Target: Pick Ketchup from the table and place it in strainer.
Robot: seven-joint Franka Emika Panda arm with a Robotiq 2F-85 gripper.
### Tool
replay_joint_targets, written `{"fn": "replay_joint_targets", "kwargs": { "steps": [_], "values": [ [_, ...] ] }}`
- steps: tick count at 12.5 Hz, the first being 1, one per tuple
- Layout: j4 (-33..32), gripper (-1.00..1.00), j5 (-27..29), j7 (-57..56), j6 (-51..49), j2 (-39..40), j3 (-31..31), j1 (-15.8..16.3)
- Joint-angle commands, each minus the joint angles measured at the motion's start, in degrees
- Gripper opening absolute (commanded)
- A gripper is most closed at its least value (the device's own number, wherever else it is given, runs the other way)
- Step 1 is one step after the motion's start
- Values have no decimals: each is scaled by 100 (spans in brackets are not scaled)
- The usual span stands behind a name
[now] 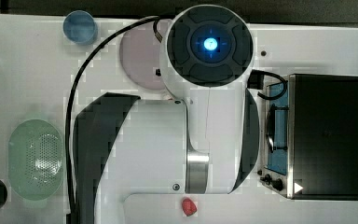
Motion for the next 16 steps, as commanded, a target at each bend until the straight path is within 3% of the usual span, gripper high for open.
{"fn": "replay_joint_targets", "kwargs": {
  "steps": [1, 3, 10, 16],
  "values": [
    [-82, 58, 151, -362, -1020, -970, 149, -533],
    [-140, 99, 151, -438, -992, -928, 160, -526],
    [-900, 100, 151, -1831, -557, -271, 315, -505],
    [-2203, 100, 147, -4594, 1237, 3, 406, -498]
  ]
}}
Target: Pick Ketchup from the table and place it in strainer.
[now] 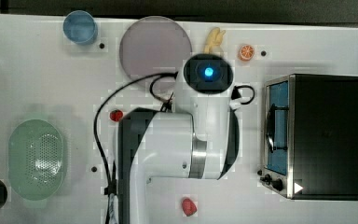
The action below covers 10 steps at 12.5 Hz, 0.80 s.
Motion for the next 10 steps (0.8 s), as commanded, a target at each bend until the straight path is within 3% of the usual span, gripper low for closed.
{"fn": "replay_joint_targets", "kwargs": {
  "steps": [1, 6, 10],
  "values": [
    [-477, 100, -36, -1985, 750, -165, 76, -22],
    [-1260, 100, -50, -2582, 2235, 357, 125, 5],
    [-1343, 100, -485, -2581, 3115, 1091, 130, 58]
  ]
}}
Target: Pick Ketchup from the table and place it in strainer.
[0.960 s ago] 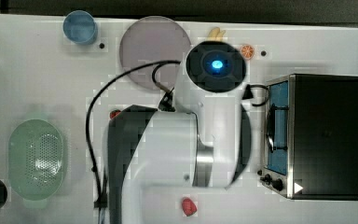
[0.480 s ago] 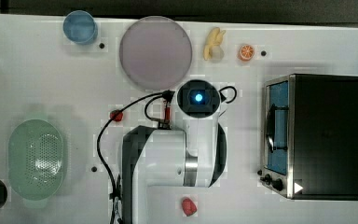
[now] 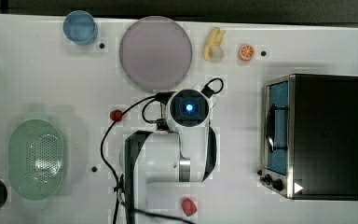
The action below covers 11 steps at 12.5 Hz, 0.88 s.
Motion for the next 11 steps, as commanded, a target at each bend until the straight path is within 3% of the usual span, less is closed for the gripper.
{"fn": "replay_joint_targets", "kwargs": {
  "steps": [1, 6, 7, 10, 11],
  "values": [
    [-102, 100, -167, -246, 483, 587, 22, 15],
    [-141, 100, -168, -244, 1011, 1236, 32, 67],
    [-146, 93, -168, -247, 1142, 1323, 17, 67],
    [-149, 24, -167, -244, 1342, 1409, -5, 66],
    [-150, 24, -168, -243, 1332, 1385, -16, 59]
  ]
}}
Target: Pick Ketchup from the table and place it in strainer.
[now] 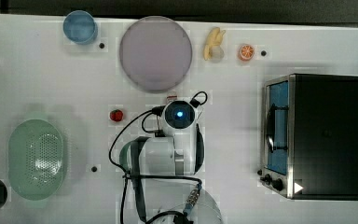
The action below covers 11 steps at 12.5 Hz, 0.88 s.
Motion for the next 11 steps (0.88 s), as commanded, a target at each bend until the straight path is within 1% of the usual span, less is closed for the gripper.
{"fn": "replay_joint_targets", "kwargs": {
  "steps": [1, 3, 5, 8, 11],
  "values": [
    [102, 24, 62, -160, 18, -241, -63, -27],
    [177, 24, 68, -156, -54, -554, -75, -50],
    [205, 24, 91, -85, -521, -1198, -98, -56],
    [555, 24, 91, -9, -2150, -2359, 19, -6],
    [1109, 24, 165, 501, -3350, -2942, 377, 109]
  ]
}}
